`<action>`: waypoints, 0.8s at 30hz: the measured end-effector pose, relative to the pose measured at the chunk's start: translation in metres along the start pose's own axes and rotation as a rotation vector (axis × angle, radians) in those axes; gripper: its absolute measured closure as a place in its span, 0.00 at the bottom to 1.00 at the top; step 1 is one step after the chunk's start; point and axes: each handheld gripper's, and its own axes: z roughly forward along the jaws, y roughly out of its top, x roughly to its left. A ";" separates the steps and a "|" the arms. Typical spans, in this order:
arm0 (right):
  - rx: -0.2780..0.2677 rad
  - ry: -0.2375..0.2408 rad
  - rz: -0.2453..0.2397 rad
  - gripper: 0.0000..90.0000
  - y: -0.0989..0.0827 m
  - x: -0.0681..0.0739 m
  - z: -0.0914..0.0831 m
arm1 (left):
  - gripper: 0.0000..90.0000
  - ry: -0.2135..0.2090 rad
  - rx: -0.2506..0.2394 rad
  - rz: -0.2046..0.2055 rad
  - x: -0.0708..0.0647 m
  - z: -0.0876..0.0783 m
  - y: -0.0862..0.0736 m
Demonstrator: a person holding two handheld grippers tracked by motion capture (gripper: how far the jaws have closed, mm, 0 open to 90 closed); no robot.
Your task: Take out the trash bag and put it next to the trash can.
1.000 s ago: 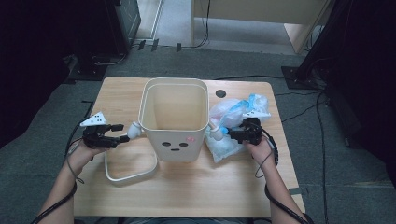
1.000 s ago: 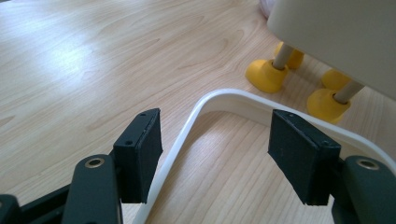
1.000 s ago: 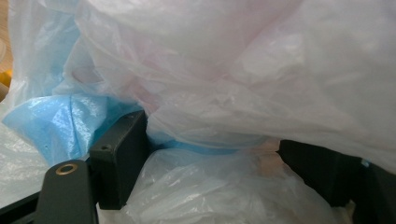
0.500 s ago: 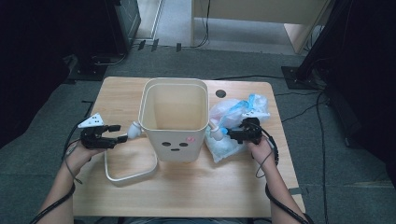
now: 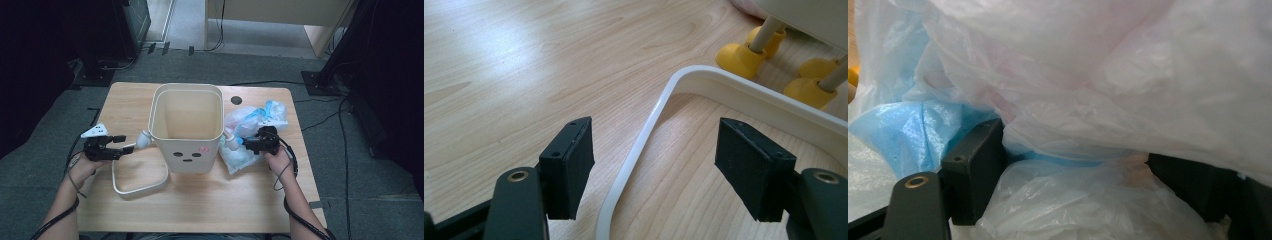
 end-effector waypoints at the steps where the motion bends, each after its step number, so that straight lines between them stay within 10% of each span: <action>1: 0.001 0.000 0.003 0.26 0.000 0.000 0.000 | 0.35 0.000 -0.001 -0.002 0.001 0.000 -0.001; 24: 0.005 -0.002 -0.008 0.26 -0.001 0.001 0.002 | 0.32 0.020 0.034 0.014 0.007 0.001 -0.014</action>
